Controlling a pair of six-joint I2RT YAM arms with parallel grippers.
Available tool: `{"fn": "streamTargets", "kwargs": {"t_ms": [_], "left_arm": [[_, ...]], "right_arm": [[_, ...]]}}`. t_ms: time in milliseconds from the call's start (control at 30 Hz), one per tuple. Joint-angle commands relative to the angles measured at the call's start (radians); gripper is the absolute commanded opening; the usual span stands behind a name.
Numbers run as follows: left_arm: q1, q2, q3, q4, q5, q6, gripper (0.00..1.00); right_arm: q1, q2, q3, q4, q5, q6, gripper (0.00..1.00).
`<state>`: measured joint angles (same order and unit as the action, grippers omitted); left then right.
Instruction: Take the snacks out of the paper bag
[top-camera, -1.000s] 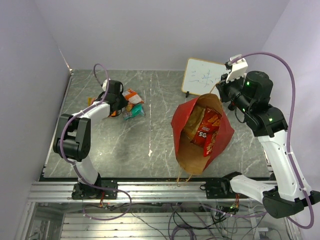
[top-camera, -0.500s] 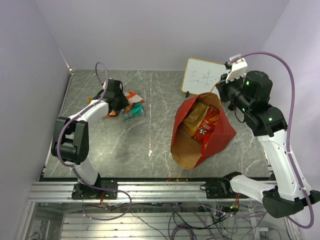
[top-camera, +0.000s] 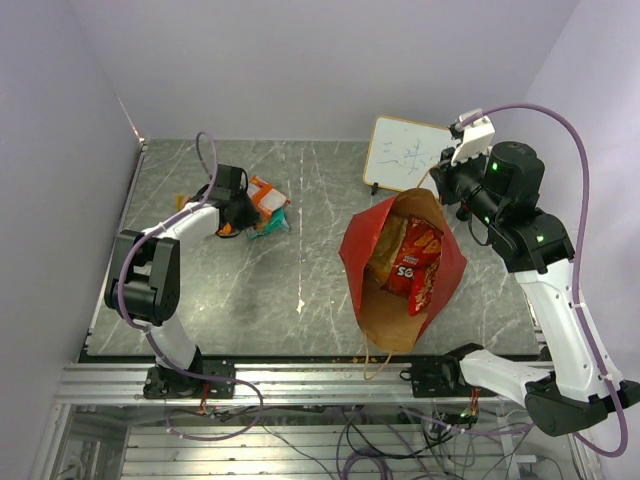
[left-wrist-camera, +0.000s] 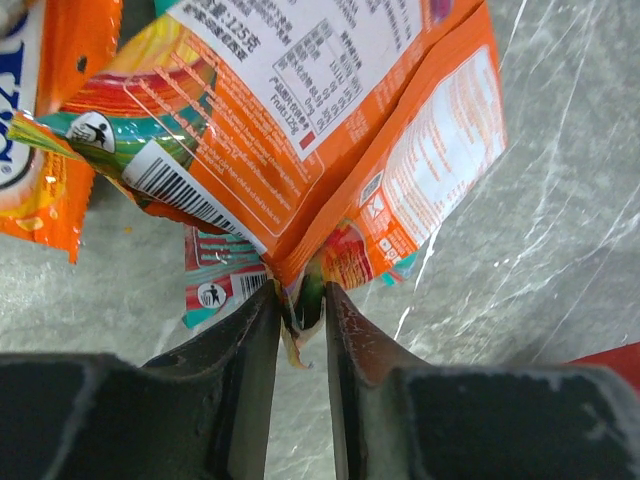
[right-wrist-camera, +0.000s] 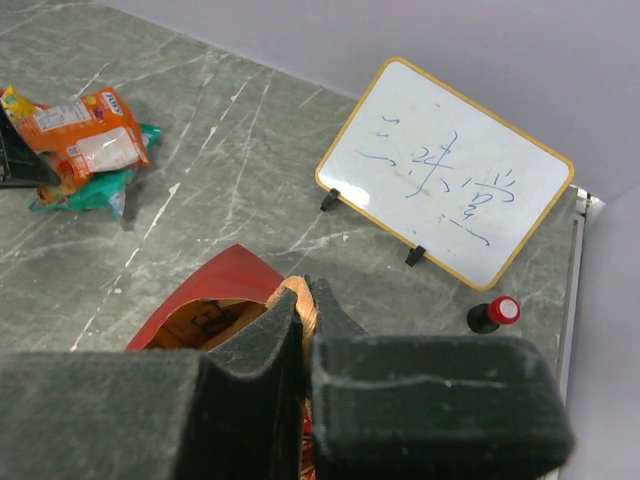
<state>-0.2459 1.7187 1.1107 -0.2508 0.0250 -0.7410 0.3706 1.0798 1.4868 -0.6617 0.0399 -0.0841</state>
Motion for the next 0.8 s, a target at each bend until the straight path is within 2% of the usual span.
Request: {"fn": "streamTargets", "kwargs": {"t_ms": [0, 233, 433, 567, 767], "left_arm": [[-0.016, -0.034, -0.045, 0.007, 0.053, -0.011, 0.34], [-0.013, 0.031, -0.055, 0.033, 0.084, -0.014, 0.33], [-0.013, -0.020, -0.046, 0.026, 0.060, -0.005, 0.31], [-0.015, -0.011, -0.021, 0.021, 0.109, -0.010, 0.22], [-0.028, -0.042, -0.036, 0.066, 0.166, -0.088, 0.18]], "right_arm": [[-0.001, -0.039, 0.011, 0.132, 0.002, 0.013, 0.00], [-0.001, -0.040, 0.010, 0.129, -0.006, 0.012, 0.00], [0.000, -0.047, 0.012, 0.122, -0.002, 0.014, 0.00], [-0.001, -0.054, -0.002, 0.122, -0.003, 0.017, 0.00], [-0.001, -0.046, 0.001, 0.128, -0.002, 0.012, 0.00]]}}
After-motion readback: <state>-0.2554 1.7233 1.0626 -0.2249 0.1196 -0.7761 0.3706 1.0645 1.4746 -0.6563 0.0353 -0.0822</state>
